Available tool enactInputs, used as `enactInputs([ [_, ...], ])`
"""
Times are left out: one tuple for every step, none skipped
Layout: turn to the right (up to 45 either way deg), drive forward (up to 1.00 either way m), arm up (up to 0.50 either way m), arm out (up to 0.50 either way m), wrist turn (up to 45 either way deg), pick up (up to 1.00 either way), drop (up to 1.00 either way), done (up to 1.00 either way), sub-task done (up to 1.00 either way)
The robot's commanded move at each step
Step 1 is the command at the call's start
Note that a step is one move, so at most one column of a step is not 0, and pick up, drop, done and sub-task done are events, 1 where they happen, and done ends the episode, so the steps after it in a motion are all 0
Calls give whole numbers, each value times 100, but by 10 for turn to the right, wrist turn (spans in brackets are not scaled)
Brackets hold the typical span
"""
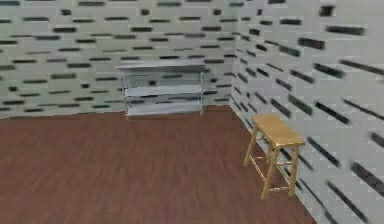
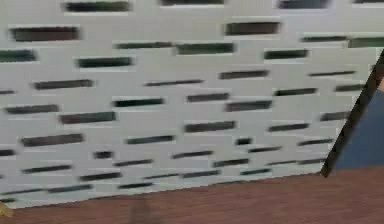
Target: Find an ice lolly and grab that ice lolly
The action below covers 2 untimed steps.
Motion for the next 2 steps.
enactInputs([
  [-450,0,0,0,0,0,0,0,0],
  [-300,0,0,0,0,0,0,0,0],
])
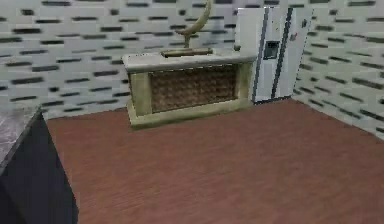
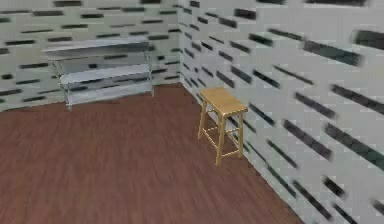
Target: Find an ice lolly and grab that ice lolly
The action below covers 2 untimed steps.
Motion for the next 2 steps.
enactInputs([
  [0,55,0,0,0,0,0,0,0],
  [-270,0,0,0,0,0,0,0,0],
])
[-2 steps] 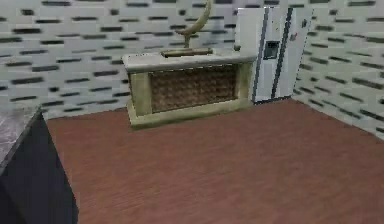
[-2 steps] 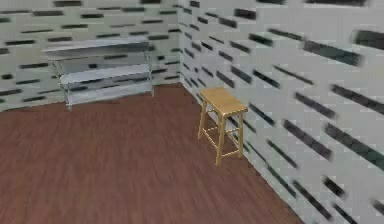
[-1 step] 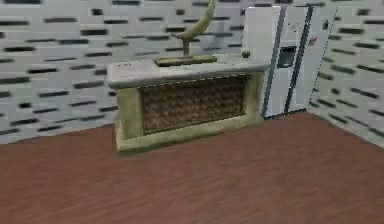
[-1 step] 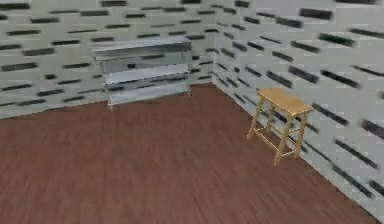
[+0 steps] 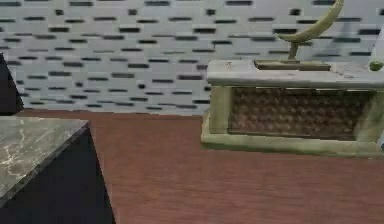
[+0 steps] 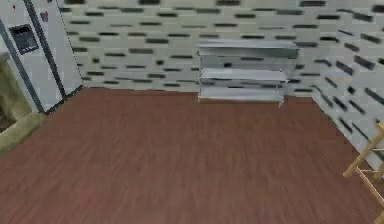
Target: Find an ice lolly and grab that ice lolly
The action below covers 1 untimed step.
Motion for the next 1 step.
enactInputs([
  [0,100,0,0,0,0,0,0,0],
])
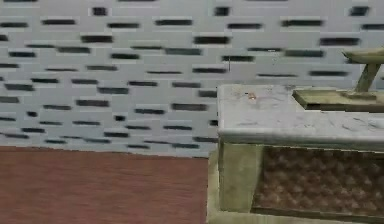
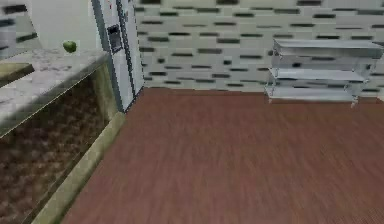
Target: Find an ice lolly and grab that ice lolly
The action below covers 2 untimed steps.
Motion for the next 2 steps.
enactInputs([
  [-60,0,0,0,0,0,0,0,0],
  [0,35,0,0,0,0,0,0,0],
])
